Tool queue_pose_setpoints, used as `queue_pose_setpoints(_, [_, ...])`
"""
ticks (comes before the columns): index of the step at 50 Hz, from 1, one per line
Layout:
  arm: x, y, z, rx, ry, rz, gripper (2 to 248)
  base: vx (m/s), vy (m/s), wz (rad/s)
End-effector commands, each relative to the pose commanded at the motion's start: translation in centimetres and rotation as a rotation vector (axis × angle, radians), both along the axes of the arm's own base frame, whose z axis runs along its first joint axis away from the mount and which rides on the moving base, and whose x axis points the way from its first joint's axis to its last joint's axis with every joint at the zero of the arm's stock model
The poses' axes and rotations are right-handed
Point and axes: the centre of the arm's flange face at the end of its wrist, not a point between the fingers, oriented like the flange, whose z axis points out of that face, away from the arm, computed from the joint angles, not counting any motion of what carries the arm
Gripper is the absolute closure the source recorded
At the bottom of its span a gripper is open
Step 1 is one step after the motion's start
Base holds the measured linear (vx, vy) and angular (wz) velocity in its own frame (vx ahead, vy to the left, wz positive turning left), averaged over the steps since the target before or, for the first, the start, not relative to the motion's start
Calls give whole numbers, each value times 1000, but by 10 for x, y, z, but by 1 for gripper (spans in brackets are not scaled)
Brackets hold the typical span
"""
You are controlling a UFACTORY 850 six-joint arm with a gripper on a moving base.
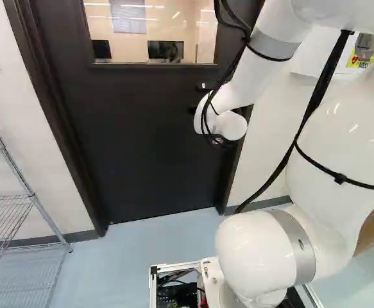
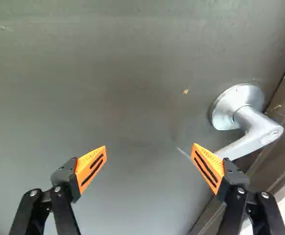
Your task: Open the door and move inside
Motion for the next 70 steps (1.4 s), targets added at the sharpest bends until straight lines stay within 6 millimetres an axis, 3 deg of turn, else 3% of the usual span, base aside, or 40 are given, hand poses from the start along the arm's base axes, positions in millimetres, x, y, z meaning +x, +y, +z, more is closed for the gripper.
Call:
queue_pose_setpoints(33, [1,0,-26,1,62,0,3,0,0,0])
queue_pose_setpoints(47, [-22,-2,-26,1,62,-5,3,0,0,0])
queue_pose_setpoints(70, [-59,-8,-6,0,5,-25,3,0,0,0])
